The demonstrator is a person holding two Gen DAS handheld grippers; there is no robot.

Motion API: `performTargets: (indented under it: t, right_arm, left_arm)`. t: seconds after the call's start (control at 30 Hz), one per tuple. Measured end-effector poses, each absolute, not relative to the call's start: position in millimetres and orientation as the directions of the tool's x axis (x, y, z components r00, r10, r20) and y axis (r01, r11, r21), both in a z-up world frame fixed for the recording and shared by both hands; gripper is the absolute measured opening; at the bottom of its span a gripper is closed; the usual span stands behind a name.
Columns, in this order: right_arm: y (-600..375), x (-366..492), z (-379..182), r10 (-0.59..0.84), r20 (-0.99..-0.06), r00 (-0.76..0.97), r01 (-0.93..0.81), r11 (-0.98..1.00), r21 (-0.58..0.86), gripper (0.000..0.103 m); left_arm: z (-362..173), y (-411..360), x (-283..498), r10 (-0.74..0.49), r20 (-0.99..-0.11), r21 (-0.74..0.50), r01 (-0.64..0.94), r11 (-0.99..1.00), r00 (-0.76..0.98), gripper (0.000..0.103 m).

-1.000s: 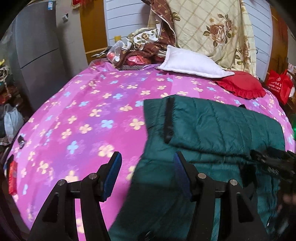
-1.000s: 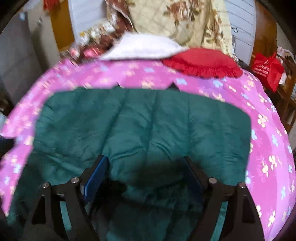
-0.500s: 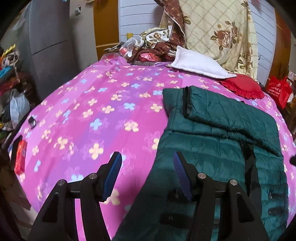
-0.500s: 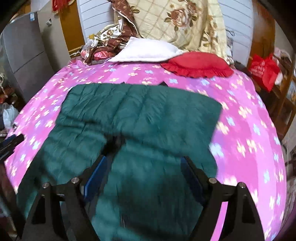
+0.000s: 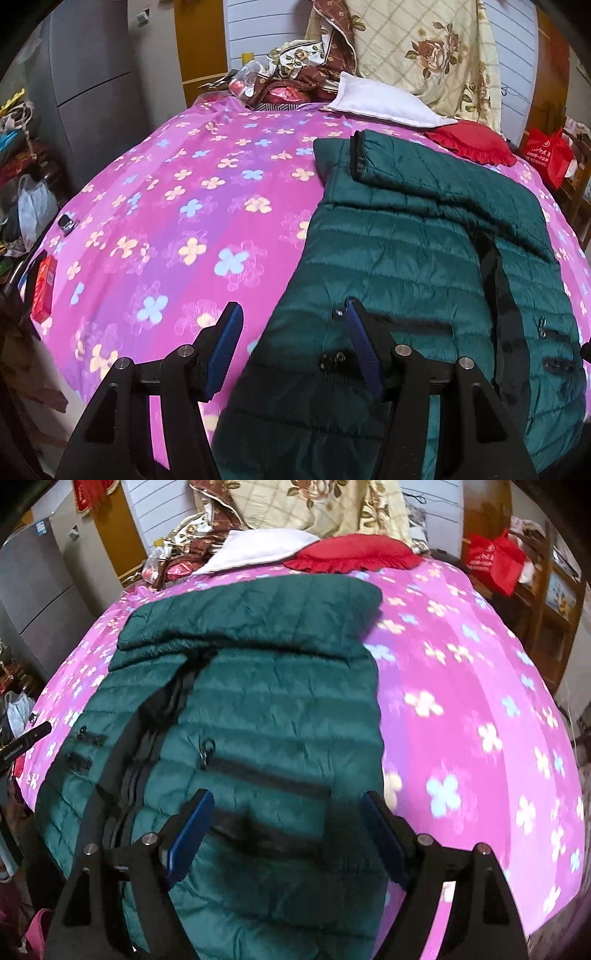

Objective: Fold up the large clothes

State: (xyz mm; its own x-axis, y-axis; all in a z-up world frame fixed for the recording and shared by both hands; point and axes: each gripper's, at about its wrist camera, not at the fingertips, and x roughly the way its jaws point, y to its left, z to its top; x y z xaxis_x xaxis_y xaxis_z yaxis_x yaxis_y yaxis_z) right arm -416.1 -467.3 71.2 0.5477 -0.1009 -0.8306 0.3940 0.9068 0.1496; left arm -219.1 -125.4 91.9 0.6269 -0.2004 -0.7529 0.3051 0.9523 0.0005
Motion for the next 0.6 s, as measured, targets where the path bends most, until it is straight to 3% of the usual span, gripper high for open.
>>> performTargets:
  t: [0.6]
  right_arm:
    - [-424.5,-449.7,64.8,-0.214,-0.827,0.52,0.437,0.898,0.043,0.088]
  left_arm:
    - [77.0,-118.8,-258.6,-0.178,-0.766,0.056,0.341,0.938,0.617,0.04]
